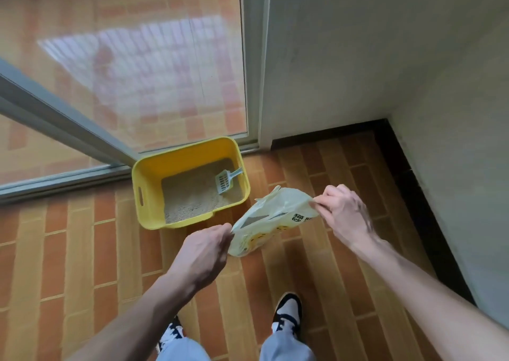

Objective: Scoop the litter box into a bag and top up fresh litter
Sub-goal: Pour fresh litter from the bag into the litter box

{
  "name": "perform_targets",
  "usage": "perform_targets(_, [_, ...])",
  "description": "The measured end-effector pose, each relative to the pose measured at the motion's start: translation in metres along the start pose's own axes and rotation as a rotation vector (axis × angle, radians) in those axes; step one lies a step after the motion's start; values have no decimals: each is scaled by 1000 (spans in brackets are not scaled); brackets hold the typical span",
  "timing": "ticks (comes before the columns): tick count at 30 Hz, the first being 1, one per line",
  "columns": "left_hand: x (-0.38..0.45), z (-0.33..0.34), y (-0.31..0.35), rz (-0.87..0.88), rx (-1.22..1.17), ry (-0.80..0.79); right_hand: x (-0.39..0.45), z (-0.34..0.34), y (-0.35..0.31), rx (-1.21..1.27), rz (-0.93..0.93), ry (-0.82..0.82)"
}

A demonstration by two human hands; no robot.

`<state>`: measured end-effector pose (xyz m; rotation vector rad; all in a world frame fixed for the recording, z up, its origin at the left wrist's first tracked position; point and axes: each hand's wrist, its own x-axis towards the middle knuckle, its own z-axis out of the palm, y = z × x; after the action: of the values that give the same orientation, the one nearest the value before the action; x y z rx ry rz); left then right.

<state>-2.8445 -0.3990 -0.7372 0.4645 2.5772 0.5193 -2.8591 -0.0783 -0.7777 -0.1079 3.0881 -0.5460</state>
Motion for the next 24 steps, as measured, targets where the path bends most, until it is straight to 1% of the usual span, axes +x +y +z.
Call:
perform_targets(3, [-18,-15,-19,-19,-18,9,8,5,-32,6,-24,20])
perform_targets(7, [-41,-24,-43,-16,-63,12,13,21,-74,57,60,16])
perform_targets(12, [-68,-20,-82,3,-105,74,20,42,-125,78,164,-67])
perform_targets(15, [-81,-23,-104,-17,-100,95,17,44,-161,189,212,-107])
perform_targets(17, [-90,-27,-119,-31,-104,92,8,37,-200,332,327,-46])
perform_targets(19, [-102,-33,-133,-46,-109,78,-1,26,-248,419,523,19])
perform_targets(20, [-107,-35,-139,-51,-110,75,-5,24,-271,440,611,8])
perform_targets(21, [-113,-37,-146,-56,-115,71,-7,25,-291,463,688,-48])
perform_targets(22, [-118,-39,-153,-58,-123,69,-7,27,-310,502,762,-153])
perform_targets(24, [-126,-41,-165,-45,-130,65,-3,37,-344,621,873,-426])
